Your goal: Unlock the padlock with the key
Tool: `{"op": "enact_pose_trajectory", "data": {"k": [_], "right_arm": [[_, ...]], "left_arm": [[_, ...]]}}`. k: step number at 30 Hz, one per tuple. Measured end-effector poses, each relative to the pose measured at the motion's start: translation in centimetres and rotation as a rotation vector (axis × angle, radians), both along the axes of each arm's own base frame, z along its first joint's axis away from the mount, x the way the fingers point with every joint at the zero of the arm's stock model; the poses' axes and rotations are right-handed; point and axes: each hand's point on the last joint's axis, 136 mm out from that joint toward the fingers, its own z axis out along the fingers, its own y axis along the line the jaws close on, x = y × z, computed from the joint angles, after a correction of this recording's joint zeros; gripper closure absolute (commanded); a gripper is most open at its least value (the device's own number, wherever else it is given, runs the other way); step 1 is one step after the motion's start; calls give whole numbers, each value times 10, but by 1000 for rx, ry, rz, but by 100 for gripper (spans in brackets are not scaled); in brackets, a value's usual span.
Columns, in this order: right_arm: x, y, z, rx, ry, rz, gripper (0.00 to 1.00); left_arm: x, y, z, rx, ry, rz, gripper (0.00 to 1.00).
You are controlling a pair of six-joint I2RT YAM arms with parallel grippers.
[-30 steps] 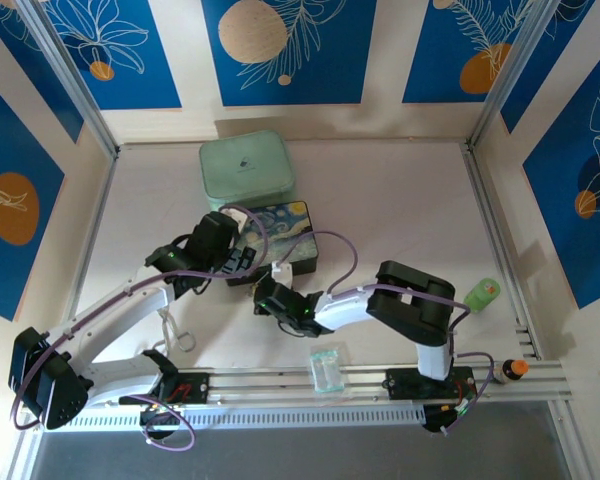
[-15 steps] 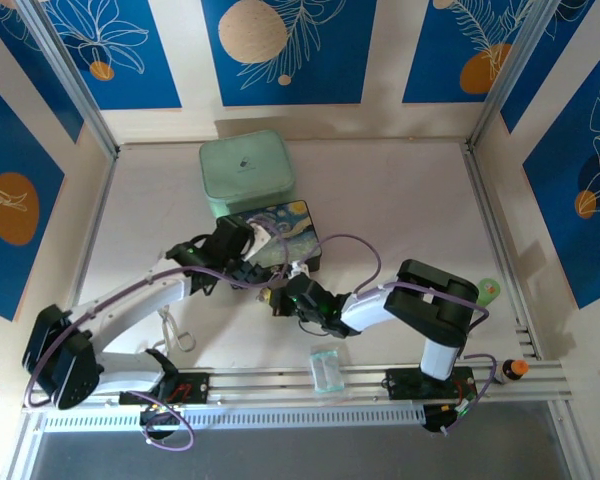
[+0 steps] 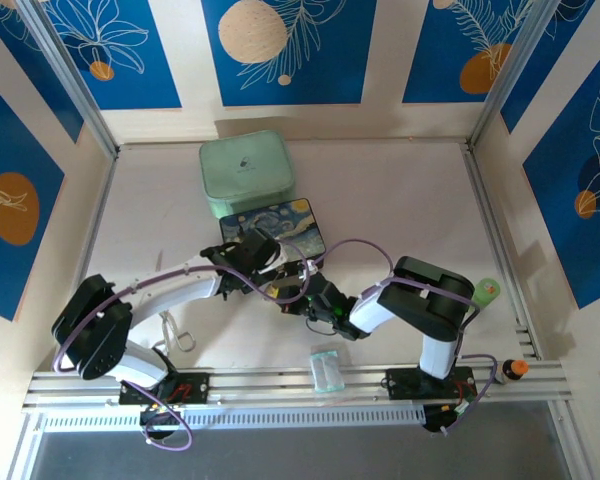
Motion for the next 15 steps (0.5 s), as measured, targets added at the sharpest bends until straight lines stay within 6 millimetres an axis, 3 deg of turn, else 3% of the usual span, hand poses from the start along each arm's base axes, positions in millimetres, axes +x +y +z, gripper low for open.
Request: {"op": "enact_pose_trajectory", "data": {"k": [6,12,14,15], "right_arm": [[6,5,0,44,25,-43,100],[13,11,1,68,47,-86,98],[13,11,0,58,46,-94,82],[12,12,0,43,46,-100,69]], "left_arm": [[0,-3,-1,18,-12,-8,57],[1,-4,-2,26,-19,-7,57],[1,-4,-2,23,-20,-5,57],[1,-4,-2,22,-20,-5,57]]}}
